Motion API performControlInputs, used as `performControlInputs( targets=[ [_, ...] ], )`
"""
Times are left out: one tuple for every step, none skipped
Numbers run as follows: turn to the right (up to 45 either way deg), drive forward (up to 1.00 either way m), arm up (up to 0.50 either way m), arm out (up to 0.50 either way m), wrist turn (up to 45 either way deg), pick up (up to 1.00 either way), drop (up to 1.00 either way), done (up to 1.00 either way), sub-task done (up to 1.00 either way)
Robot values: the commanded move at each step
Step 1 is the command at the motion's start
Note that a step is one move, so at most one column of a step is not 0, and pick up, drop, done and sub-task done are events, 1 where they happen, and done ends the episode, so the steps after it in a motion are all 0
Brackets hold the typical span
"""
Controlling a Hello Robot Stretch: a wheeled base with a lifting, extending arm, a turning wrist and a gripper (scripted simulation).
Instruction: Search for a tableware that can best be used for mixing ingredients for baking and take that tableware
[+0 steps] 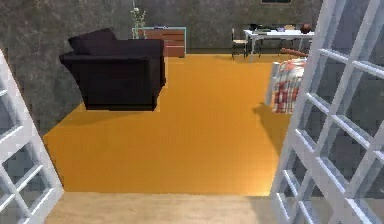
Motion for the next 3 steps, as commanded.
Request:
performControlInputs(
  targets=[
    [0.0, 1.0, 0.0, 0.0, 0.0, 0.0, 0.0, 0.0, 0.0],
    [3.0, 0.0, 0.0, 0.0, 0.0, 0.0, 0.0, 0.0, 0.0],
    [0.0, 0.5, 0.0, 0.0, 0.0, 0.0, 0.0, 0.0, 0.0]
  ],
)
